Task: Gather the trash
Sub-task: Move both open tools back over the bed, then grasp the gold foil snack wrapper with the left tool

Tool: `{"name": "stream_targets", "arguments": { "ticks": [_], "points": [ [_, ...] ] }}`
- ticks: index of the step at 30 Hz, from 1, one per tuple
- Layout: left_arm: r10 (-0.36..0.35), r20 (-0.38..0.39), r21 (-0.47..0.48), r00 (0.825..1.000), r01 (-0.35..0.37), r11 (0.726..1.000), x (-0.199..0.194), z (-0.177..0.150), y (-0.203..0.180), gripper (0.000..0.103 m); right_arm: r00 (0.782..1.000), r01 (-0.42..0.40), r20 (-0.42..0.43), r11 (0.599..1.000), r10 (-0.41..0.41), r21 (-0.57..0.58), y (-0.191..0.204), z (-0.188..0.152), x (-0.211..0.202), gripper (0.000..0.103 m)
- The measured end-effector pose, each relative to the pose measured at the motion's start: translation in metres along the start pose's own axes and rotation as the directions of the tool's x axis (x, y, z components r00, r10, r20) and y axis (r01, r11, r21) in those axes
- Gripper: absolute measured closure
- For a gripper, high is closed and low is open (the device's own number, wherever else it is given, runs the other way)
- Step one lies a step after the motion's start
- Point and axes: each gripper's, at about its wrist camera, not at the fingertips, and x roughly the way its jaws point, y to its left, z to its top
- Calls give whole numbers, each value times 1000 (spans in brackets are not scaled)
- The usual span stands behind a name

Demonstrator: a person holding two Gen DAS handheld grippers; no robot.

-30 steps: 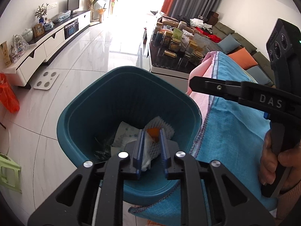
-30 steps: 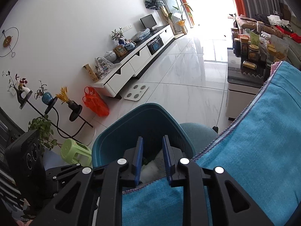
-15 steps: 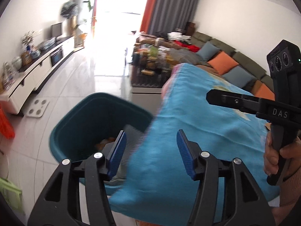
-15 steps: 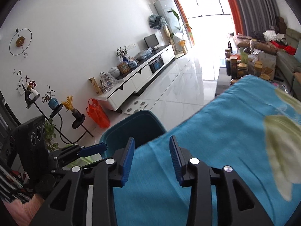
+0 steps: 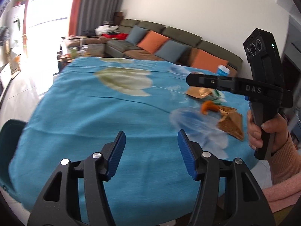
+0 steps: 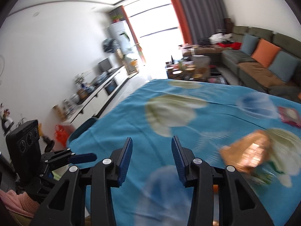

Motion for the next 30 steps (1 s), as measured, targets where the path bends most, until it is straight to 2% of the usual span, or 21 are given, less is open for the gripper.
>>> {"name": "stream_targets", "arguments": {
  "ticks": [4, 7, 14, 20, 27, 30],
  "points": [
    [-102, -35, 44, 994, 103, 994, 21, 5, -35, 46, 996, 85, 31, 993, -88, 80, -34, -10, -27, 62],
    [-169, -74, 68, 983, 174, 982, 37, 6, -60, 46, 989, 133, 41, 982, -139, 135, -58, -19, -39, 62],
    [-240, -159, 106, 958, 258, 960, 75, 9, -101, 46, 979, 181, 56, 958, -197, 222, -98, -36, -54, 62],
    [-268, -205, 114, 941, 295, 949, 99, 18, -122, 46, 981, 176, 29, 950, -190, 258, -126, -47, -48, 62],
    [-303, -267, 98, 915, 339, 936, 123, 24, -133, 43, 990, 139, 4, 957, -144, 255, -132, -57, -41, 62],
    [-302, -287, 108, 909, 344, 933, 128, 23, -137, 45, 991, 126, 1, 956, -131, 264, -133, -60, -41, 62]
  ]
}}
